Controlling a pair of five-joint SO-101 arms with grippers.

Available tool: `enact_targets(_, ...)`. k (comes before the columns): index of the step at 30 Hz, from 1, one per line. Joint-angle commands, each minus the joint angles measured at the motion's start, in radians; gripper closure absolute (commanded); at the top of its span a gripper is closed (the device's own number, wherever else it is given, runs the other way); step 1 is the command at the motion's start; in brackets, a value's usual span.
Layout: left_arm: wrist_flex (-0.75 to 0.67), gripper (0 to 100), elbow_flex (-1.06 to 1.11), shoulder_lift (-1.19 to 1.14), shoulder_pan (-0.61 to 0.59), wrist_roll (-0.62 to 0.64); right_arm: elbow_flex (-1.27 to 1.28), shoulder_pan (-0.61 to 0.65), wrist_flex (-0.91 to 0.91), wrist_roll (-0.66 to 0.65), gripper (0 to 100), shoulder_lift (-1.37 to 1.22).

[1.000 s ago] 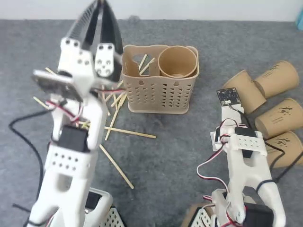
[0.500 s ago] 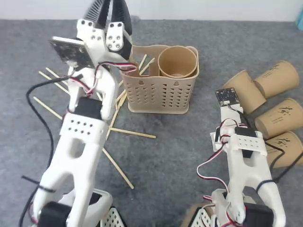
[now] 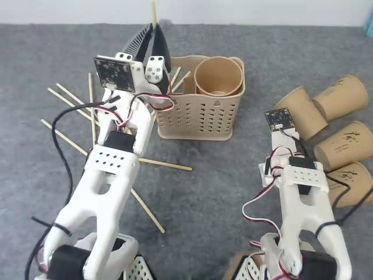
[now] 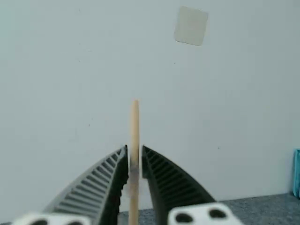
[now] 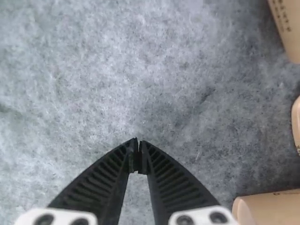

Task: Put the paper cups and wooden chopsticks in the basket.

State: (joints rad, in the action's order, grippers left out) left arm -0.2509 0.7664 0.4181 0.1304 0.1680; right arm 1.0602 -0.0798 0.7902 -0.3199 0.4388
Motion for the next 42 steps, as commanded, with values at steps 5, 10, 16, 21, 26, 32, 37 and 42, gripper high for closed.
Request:
enact_targets(5, 0.149, 76, -0.025, 0.117, -0.103, 0.008, -0.009, -0.002, -0.01, -0.014, 99.1, 0.05)
enact_targets(10, 0.419, 76, -0.022, 0.37, -0.126, 0.008, -0.009, -0.002, -0.01, -0.014, 99.1, 0.05)
enact_targets(16, 0.845, 76, -0.022, 0.767, -0.155, 0.012, -0.008, -0.002, -0.01, -0.014, 99.1, 0.05)
enact_targets(21, 1.114, 76, 0.088, 1.036, -0.25, 0.011, -0.005, -0.007, -0.008, -0.014, 99.1, 0.051)
enact_targets(26, 0.996, 76, 0.473, 1.178, -0.298, 0.005, -0.005, -0.01, 0.001, -0.014, 99.1, 0.053)
enact_targets(32, 0.726, 76, 0.768, 1.177, -0.413, 0.008, -0.003, -0.012, 0.025, -0.012, 99.1, 0.056)
enact_targets(37, 0.72, 76, 0.745, 1.028, -0.42, 0.014, -0.003, -0.012, 0.065, -0.014, 99.1, 0.061)
enact_targets(42, 0.523, 76, 0.725, 0.74, -0.427, 0.058, -0.009, -0.033, 0.151, -0.046, 99.1, 0.136)
